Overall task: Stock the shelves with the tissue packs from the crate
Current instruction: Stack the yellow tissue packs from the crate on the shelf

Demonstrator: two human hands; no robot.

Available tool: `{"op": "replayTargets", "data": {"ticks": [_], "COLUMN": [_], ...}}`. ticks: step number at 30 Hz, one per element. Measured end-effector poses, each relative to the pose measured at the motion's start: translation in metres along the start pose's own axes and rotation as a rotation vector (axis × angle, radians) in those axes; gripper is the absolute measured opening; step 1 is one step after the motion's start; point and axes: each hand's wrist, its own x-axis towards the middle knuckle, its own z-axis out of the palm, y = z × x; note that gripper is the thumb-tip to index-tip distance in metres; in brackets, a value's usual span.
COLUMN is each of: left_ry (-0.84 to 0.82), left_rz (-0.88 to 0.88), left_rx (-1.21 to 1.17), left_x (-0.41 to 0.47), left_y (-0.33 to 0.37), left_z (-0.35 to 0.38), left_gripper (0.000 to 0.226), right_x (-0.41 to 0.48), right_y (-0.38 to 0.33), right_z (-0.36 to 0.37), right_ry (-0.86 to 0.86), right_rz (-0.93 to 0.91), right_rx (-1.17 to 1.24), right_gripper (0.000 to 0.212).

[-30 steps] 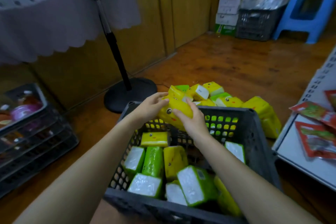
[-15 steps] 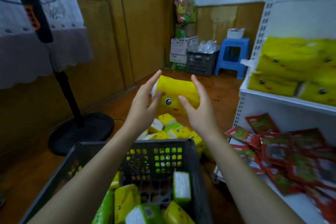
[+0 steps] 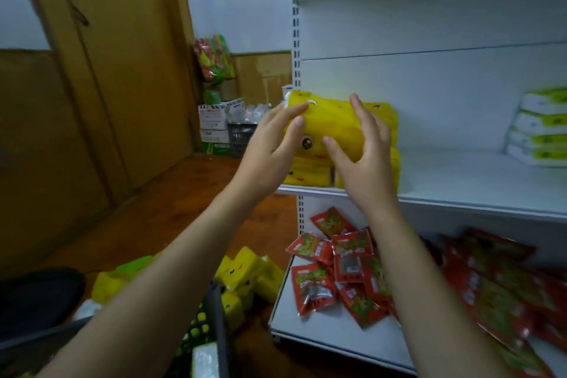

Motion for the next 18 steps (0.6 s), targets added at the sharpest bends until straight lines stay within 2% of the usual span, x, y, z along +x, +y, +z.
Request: {"op": "replayTargets", "data": {"ticks": [7,13,18], "left_ry": [-0.161,-0.252,-0.307], "left_rz": [0.051,-0.021,-0.087], "left_rx": [0.076,0.202,0.535], "left_x": [0.046,0.067,0.070], "left_y": [0.018,0.002,-0.008], "left_z": [0.084,0.114,0.113], "left_gripper": [0.038,0.044,0.049], "right_x": [0.022,0.018,0.018], "right_y": [0.057,0.101,0.109], "right_z": [-0.064,-0.060,-0.045], "right_ry": [0.127,0.120,0.104], "right_rz": [0.056,0.118,0.206], "right_rx": [-0.030,0.050,0.063], "right_gripper": [0.068,0.066,0.071]}}
